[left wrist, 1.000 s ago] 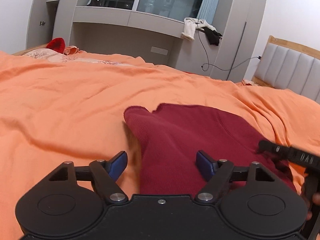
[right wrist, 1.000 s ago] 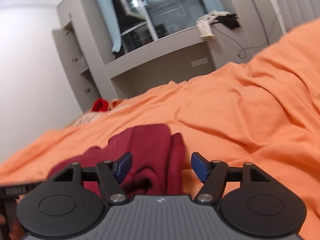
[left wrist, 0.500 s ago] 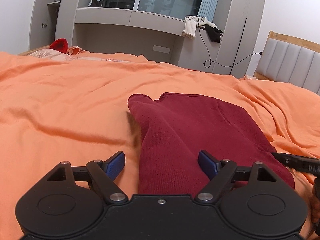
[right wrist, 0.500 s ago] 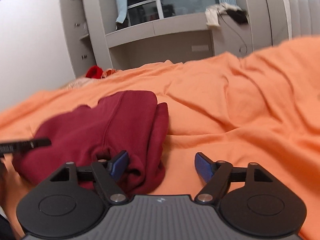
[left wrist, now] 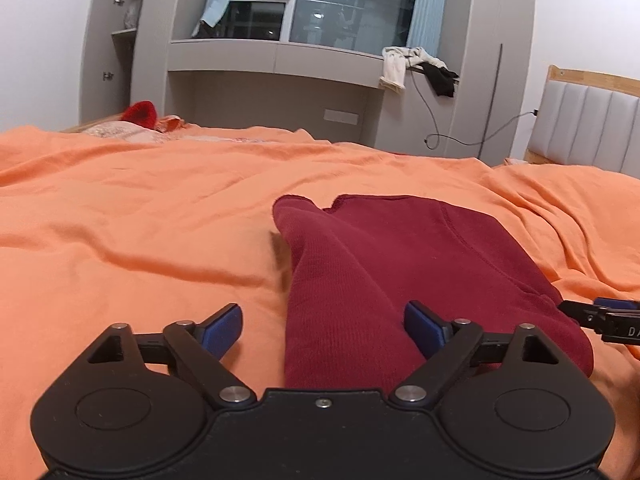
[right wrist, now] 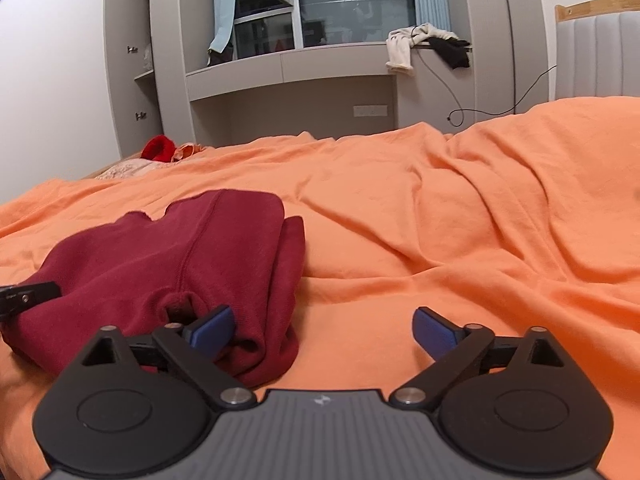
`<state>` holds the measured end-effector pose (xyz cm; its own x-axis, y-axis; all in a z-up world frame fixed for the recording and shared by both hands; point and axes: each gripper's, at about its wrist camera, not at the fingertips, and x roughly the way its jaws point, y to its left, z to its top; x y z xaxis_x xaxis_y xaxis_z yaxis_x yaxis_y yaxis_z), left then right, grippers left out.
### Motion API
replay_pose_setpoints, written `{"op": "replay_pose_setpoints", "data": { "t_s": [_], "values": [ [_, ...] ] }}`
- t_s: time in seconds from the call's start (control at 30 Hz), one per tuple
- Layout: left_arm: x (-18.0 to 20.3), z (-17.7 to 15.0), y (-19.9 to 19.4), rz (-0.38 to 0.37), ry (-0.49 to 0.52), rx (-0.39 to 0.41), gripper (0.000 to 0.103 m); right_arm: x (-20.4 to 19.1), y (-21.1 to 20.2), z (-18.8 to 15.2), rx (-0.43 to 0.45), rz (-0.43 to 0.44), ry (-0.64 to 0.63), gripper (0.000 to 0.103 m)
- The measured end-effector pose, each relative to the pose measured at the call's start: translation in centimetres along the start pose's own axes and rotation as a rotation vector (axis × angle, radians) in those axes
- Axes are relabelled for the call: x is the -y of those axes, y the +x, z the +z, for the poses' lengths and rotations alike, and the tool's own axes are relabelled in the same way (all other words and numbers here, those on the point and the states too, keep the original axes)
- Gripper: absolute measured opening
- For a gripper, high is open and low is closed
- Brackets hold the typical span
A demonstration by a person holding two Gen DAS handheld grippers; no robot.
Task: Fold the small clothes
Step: 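Open both grippers and lift them away from the folded shirt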
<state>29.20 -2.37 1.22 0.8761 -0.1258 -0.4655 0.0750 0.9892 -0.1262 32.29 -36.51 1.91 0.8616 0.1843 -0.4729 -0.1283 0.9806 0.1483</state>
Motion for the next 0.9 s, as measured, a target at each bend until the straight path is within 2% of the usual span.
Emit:
{"op": "replay_pose_setpoints", "data": {
  "t_s": [0.13, 0.23, 0.4, 0.67, 0.9],
  "values": [
    [-0.3, 0.2, -1.1, 0.015, -0.014, 0.013, 0.101, 0.3, -1.1, 0.5, 0.033, 0.012, 0.066, 0.103],
    [-0.3, 0.5, -2.1, 0.023, -0.021, 0.027, 0.102, 0.0, -2.1, 0.9, 0.070, 0.014, 0.089, 0.103],
    [0.4, 0.1, -4.0, 0.030, -0.002, 0.071, 0.102, -1.2, -4.3, 0.9, 0.150, 0.006, 0.056, 0.103],
    [1.5, -1.5, -7.4, 0.010, 0.046, 0.144, 0.102, -3.0, -8.6, -1.2, 0.296, 0.011, 0.017, 0.103],
    [1.9, -2.7, -11.2, -0.046, 0.009, 0.217, 0.102, -4.3, -11.9, -3.7, 0.386, 0.041, 0.062, 0.103]
  ]
}}
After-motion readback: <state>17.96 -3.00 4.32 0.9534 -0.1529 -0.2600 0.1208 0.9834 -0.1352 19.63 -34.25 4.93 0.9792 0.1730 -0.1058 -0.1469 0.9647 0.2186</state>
